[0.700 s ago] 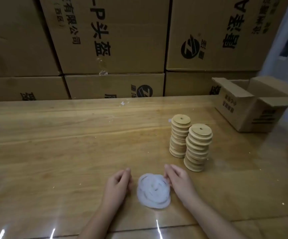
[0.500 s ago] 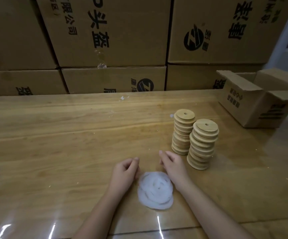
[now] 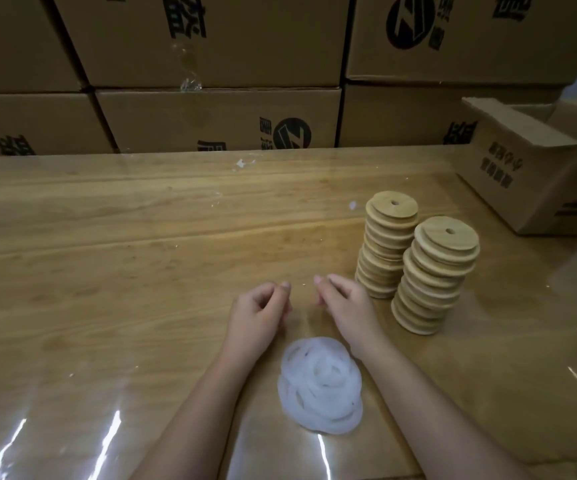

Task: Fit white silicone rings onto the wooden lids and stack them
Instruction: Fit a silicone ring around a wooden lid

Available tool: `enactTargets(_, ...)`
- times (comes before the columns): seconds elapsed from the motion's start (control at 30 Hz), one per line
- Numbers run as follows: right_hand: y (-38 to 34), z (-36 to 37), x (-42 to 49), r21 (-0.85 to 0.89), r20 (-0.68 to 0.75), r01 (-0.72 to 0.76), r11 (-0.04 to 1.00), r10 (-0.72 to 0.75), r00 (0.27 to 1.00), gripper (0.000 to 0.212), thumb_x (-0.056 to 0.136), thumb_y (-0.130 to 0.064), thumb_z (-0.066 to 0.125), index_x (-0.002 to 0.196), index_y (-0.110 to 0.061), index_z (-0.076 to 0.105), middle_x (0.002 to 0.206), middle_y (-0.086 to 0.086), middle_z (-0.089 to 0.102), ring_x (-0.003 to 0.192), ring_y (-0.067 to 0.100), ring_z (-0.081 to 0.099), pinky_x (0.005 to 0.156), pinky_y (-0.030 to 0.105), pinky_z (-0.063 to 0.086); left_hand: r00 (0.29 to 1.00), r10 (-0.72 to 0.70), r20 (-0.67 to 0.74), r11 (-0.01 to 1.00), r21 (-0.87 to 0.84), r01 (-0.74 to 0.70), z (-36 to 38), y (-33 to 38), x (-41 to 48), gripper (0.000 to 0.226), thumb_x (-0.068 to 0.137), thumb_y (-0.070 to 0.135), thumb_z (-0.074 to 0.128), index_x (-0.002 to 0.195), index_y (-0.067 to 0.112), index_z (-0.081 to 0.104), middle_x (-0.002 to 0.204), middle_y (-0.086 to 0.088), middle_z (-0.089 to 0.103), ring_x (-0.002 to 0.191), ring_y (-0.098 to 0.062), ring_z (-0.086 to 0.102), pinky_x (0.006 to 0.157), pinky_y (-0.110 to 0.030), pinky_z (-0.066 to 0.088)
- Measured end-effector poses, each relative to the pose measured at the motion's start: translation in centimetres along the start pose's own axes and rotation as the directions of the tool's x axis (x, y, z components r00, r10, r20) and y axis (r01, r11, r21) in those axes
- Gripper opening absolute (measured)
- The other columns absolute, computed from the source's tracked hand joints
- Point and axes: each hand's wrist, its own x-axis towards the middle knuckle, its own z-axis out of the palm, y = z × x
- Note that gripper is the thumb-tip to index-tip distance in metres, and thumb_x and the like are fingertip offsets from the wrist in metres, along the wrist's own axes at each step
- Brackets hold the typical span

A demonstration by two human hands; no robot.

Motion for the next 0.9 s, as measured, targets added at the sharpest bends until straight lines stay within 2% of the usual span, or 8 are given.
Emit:
enactTargets(0.2, 0.3, 0.3, -0.1, 0.004, 0.031, 0.041, 0.999, -0.041, 0.999, 0.043, 0.093, -0.017, 0.054, 0.051, -0.023, 0.045, 0.046, -0.011, 0.04, 0.05, 0.001, 0.038, 0.051, 0.016, 0.032, 0.977, 0.056, 0.205, 0.987, 0.133, -0.085, 0.4, -0.2, 0.2, 0.034, 0.09, 0.029, 0.057, 0.057, 0.026, 0.057, 0.048, 0.009, 0.056, 0.047, -0.003, 0.049, 0.053, -0.023, 0.039)
enactTargets(0.27, 0.3, 0.4, 0.0, 0.006, 0.037, 0.043, 0.999, -0.043, 0.998, 0.044, 0.093, -0.016, 0.054, 0.051, -0.023, 0.046, 0.05, -0.009, 0.044, 0.055, 0.004, 0.042, 0.054, 0.019, 0.035, 0.976, 0.067, 0.206, 0.987, 0.132, -0.095, 0.5, 0.1, 0.2, 0.031, 0.087, 0.032, 0.055, 0.056, 0.031, 0.058, 0.048, 0.011, 0.056, 0.048, -0.001, 0.049, 0.053, -0.02, 0.039)
enactTargets(0.33, 0.4, 0.5, 0.1, 0.004, 0.042, 0.046, 0.999, -0.046, 0.998, 0.046, 0.093, -0.015, 0.055, 0.048, -0.024, 0.047, 0.049, -0.01, 0.047, 0.055, 0.002, 0.045, 0.055, 0.017, 0.036, 0.978, 0.062, 0.198, 0.991, 0.102, -0.083, 0.4, 0.3, 0.3, 0.037, 0.09, 0.025, 0.057, 0.054, 0.031, 0.057, 0.048, 0.009, 0.056, 0.046, 0.0, 0.048, 0.051, -0.016, 0.037)
enactTargets(0.5, 0.3, 0.7, 0.2, -0.051, 0.076, 0.06, 0.997, -0.056, 0.996, 0.046, 0.093, -0.017, 0.054, 0.048, -0.027, 0.05, 0.047, -0.013, 0.048, 0.054, 0.001, 0.045, 0.057, 0.021, 0.037, 0.985, 0.031, 0.172, 0.997, 0.071, -0.044, 0.3, 0.7, 0.3, 0.042, 0.091, 0.013, 0.056, 0.05, 0.023, 0.055, 0.047, 0.006, 0.055, 0.044, 0.0, 0.045, 0.049, -0.013, 0.035)
enactTargets(0.63, 0.3, 0.8, 0.6, -0.062, 0.069, 0.045, 0.997, -0.041, 0.997, 0.039, 0.091, -0.026, 0.054, 0.054, -0.014, 0.05, 0.054, 0.001, 0.055, 0.06, 0.015, 0.05, 0.062, 0.035, 0.041, 0.987, 0.028, 0.159, 0.998, 0.058, -0.038, 0.3, 0.8, 0.5, 0.038, 0.091, 0.014, 0.056, 0.054, 0.005, 0.055, 0.047, 0.005, 0.055, 0.044, 0.0, 0.044, 0.049, -0.012, 0.035)
enactTargets(0.73, 0.4, 0.8, 0.5, -0.078, 0.084, 0.03, 0.997, -0.024, 0.996, 0.037, 0.09, -0.031, 0.053, 0.065, -0.004, 0.057, 0.052, -0.011, 0.058, 0.055, 0.008, 0.048, 0.059, 0.032, 0.038, 0.988, 0.023, 0.152, 0.997, 0.075, -0.035, 0.3, 0.6, 0.4, 0.039, 0.091, 0.019, 0.055, 0.054, 0.005, 0.053, 0.05, -0.001, 0.055, 0.046, -0.003, 0.044, 0.05, -0.015, 0.036)
enactTargets(0.83, 0.3, 0.7, 0.5, -0.102, 0.071, 0.017, 0.995, -0.01, 0.997, 0.033, 0.09, -0.032, 0.052, 0.064, -0.013, 0.061, 0.047, -0.013, 0.05, 0.05, 0.007, 0.042, 0.055, 0.031, 0.035, 0.991, 0.029, 0.133, 0.997, 0.067, -0.038, 0.4, 0.6, 0.4, 0.036, 0.091, 0.019, 0.056, 0.056, 0.014, 0.056, 0.053, 0.001, 0.058, 0.047, -0.004, 0.047, 0.051, -0.016, 0.038)
enactTargets(0.9, 0.2, 0.7, 0.6, -0.112, 0.065, 0.007, 0.994, 0.001, 0.998, 0.036, 0.092, -0.031, 0.052, 0.057, -0.023, 0.057, 0.045, -0.011, 0.046, 0.05, 0.008, 0.041, 0.054, 0.031, 0.035, 0.994, 0.028, 0.105, 0.998, 0.051, -0.034, 0.5, 0.6, 0.4, 0.024, 0.091, 0.019, 0.057, 0.067, 0.017, 0.06, 0.058, 0.002, 0.06, 0.051, -0.008, 0.05, 0.053, -0.021, 0.04)
